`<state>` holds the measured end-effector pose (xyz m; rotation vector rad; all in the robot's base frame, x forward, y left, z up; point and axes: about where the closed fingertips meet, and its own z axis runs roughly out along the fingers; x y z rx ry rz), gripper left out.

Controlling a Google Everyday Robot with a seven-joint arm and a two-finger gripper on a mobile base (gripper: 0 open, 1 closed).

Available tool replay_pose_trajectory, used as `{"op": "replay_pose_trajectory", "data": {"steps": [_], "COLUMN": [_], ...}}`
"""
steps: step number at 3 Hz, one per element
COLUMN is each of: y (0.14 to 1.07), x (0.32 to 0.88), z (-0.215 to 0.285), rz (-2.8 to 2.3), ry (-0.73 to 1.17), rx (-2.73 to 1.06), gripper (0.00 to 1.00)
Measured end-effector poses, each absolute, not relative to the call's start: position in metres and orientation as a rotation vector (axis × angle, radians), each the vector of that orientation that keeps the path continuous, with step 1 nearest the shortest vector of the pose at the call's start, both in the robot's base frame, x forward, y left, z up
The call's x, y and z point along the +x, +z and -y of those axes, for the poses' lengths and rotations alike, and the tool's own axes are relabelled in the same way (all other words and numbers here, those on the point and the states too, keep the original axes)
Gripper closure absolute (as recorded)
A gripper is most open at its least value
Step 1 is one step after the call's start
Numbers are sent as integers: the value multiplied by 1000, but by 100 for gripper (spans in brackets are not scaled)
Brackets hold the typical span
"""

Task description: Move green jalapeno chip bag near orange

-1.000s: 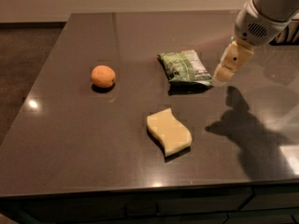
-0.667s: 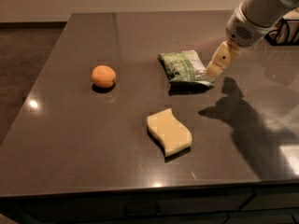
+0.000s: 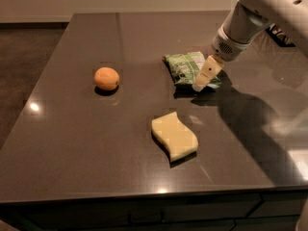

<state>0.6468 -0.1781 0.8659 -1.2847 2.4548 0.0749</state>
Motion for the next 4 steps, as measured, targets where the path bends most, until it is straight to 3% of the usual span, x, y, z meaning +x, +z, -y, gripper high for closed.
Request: {"op": "replay_pose_trajectory", "data": {"steps": [1, 2, 4], "y": [851, 853, 861], "x": [659, 663, 661], "z": [171, 159, 133], "rz": [-2468, -2440, -2377], "ry": [90, 108, 153], "rx": [-1284, -1295, -1354], "gripper": [0, 17, 63]}}
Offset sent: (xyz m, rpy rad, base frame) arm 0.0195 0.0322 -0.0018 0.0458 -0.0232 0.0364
